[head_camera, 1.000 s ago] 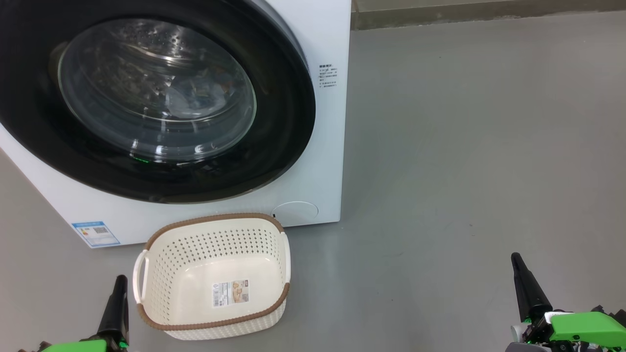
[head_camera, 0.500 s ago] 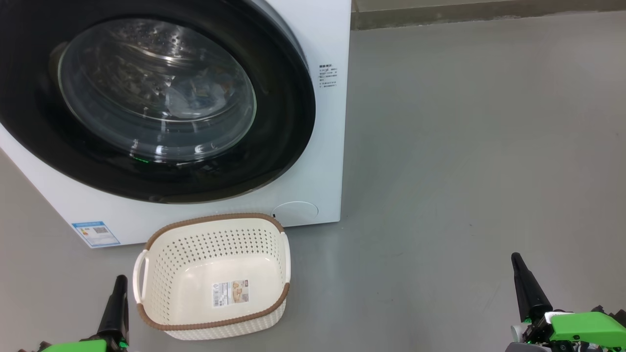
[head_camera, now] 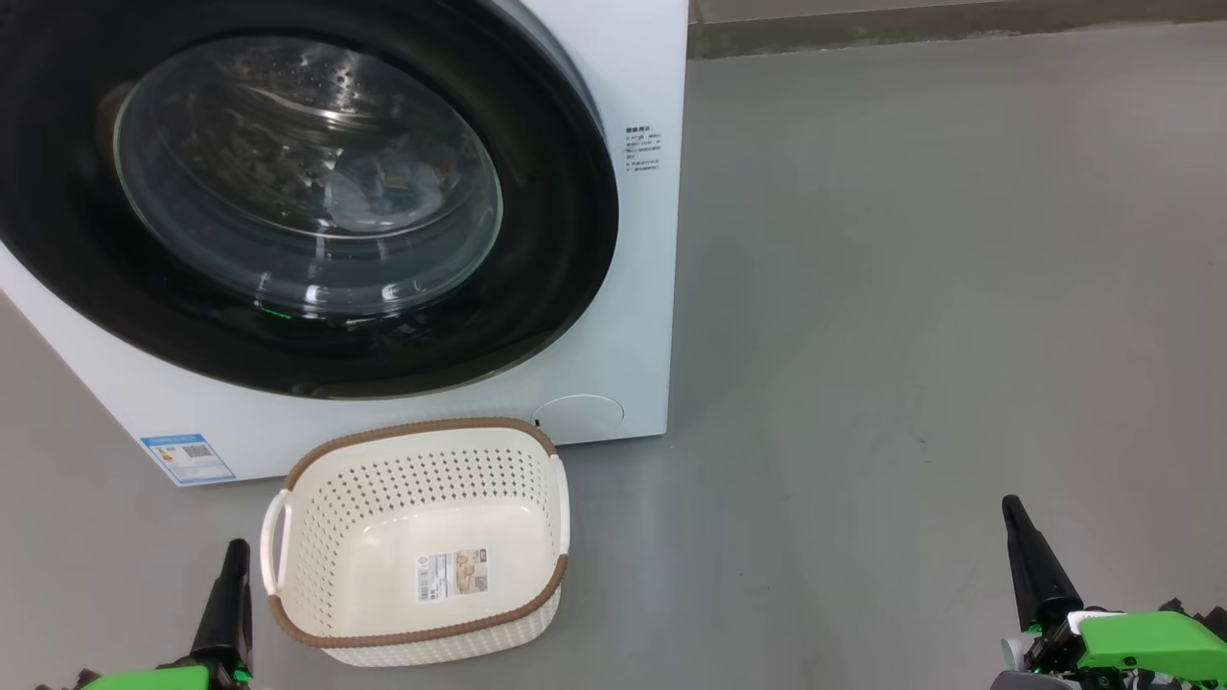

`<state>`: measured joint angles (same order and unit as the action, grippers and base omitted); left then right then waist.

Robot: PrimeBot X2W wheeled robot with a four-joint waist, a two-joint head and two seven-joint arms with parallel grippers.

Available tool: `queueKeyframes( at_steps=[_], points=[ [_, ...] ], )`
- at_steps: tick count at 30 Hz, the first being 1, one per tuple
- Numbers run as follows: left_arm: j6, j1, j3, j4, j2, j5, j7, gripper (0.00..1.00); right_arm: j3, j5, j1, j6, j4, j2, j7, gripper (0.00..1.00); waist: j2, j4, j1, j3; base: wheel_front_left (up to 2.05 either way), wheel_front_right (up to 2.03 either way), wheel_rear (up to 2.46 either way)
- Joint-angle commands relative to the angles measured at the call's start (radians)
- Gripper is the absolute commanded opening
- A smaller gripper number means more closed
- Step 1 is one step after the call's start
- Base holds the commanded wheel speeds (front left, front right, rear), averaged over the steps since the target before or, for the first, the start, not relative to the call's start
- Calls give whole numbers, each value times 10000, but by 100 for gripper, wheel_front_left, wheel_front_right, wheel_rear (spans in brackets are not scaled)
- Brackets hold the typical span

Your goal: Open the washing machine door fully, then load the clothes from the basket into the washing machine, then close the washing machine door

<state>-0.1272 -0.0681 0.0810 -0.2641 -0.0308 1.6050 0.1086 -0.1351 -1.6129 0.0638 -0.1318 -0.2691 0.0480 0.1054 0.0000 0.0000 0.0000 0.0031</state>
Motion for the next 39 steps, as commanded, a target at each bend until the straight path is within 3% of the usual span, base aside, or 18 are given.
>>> queueKeyframes(
  at_steps=[1,39],
  points=[
    [-35,-399,326,190,-194,37,45,0,223,35,440,11,244,36,71,0,0,0,0,0,0,0,0],
    [-35,-399,326,190,-194,37,44,0,213,44,441,11,244,30,78,0,0,0,0,0,0,0,0]
  ],
)
